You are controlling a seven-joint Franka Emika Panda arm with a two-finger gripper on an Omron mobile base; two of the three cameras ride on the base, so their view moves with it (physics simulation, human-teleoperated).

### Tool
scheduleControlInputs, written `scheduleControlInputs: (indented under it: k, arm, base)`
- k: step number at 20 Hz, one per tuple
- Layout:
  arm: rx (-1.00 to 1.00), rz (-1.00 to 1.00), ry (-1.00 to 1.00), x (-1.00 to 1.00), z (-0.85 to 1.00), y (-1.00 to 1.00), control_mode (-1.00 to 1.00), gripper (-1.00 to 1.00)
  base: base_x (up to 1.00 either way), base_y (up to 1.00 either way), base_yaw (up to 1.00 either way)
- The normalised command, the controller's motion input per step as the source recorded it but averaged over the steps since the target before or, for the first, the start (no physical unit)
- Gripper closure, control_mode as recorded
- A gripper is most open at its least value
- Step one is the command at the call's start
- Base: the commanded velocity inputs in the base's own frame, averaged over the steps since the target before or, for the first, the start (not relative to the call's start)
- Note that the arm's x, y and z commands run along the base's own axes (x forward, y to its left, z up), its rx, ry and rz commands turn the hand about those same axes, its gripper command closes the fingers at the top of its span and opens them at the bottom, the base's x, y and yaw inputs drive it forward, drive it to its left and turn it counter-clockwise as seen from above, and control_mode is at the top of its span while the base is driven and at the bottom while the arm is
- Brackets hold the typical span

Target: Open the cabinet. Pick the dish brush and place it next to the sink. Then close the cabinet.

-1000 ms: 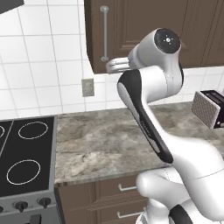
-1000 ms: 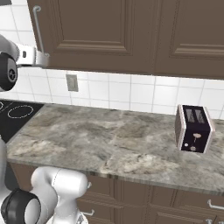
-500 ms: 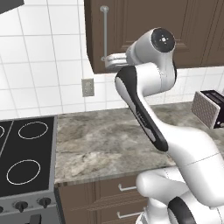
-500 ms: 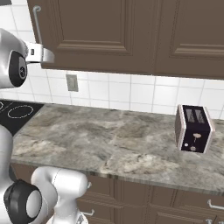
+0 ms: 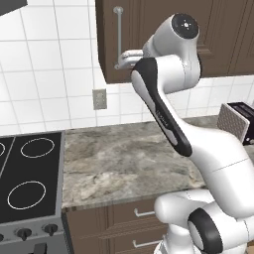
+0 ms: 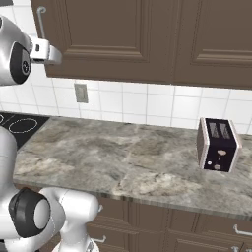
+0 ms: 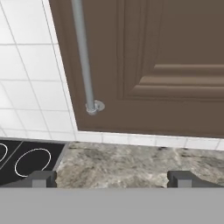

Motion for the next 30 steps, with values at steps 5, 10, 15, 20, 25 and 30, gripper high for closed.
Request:
scheduleControlInputs:
  k: [5,10,15,20,25,30]
  arm:
    - [0.0,0.0,0.01,0.34,-0.01,0.01,-1.0,-1.0]
    - [0.0,0.0,0.0,0.36,-0.08,0.13,-1.0,-1.0]
    - [0.0,0.0,-0.04,0.22,-0.23,0.29,-1.0,-1.0]
    - [0.0,0.0,-0.09,0.13,-0.07,0.27,-1.0,-1.0]
    - [0.0,0.0,-0.07,0.12,0.0,0.09,-1.0,-1.0]
    - [0.0,0.0,-0.01,0.1,0.0,0.0,-1.0,-1.0]
  base:
    - [0.0,0.0,0.0]
    - [0.0,0.0,0.0]
    - [0.0,0.0,0.0]
    - [0.0,0.0,0.0]
    - [0.0,0.0,0.0]
    - [0.0,0.0,0.0]
